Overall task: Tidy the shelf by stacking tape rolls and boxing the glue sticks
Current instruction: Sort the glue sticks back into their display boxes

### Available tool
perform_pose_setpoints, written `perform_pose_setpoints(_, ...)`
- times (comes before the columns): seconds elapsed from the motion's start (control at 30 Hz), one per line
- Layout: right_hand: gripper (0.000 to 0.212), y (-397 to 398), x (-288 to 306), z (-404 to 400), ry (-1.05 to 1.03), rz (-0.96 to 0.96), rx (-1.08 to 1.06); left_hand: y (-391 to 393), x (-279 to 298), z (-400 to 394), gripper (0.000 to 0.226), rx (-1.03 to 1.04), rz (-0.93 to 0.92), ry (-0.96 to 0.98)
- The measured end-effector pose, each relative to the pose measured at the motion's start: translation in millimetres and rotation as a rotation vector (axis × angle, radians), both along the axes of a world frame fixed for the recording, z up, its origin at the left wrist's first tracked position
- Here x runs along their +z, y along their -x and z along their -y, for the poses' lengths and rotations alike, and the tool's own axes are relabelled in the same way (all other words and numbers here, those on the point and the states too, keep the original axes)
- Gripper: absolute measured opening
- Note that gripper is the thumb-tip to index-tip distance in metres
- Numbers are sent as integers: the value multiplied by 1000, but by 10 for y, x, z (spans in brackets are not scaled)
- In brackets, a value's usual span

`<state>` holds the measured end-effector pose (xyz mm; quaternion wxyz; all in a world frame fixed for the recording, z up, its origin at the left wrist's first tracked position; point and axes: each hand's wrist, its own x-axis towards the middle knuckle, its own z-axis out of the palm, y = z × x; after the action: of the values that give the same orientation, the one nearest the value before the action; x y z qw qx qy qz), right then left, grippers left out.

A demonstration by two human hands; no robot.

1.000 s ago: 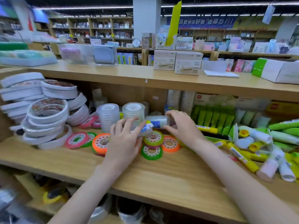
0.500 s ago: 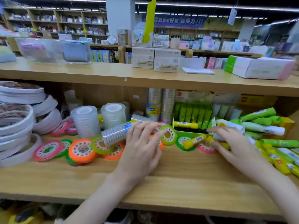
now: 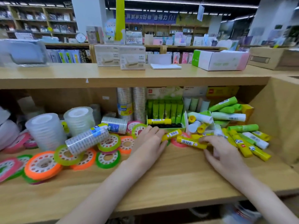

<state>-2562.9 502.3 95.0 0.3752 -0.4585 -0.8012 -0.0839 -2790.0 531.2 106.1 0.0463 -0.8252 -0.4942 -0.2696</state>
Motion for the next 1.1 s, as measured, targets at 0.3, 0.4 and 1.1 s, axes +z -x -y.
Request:
perform_pose_setpoints(0.3, 13, -54, 290, -120, -185, -383, -44, 41, 208, -122, 28, 41, 373, -161)
perform_pose_setpoints(0.4, 17, -39, 395, -401, -116, -314, -119, -42, 201, -136, 30, 50, 355, -148)
perform_pose_setpoints(1.1, 15, -545, -84, 254, 63, -353, -248, -1008, 406, -630, 43, -65, 63, -1)
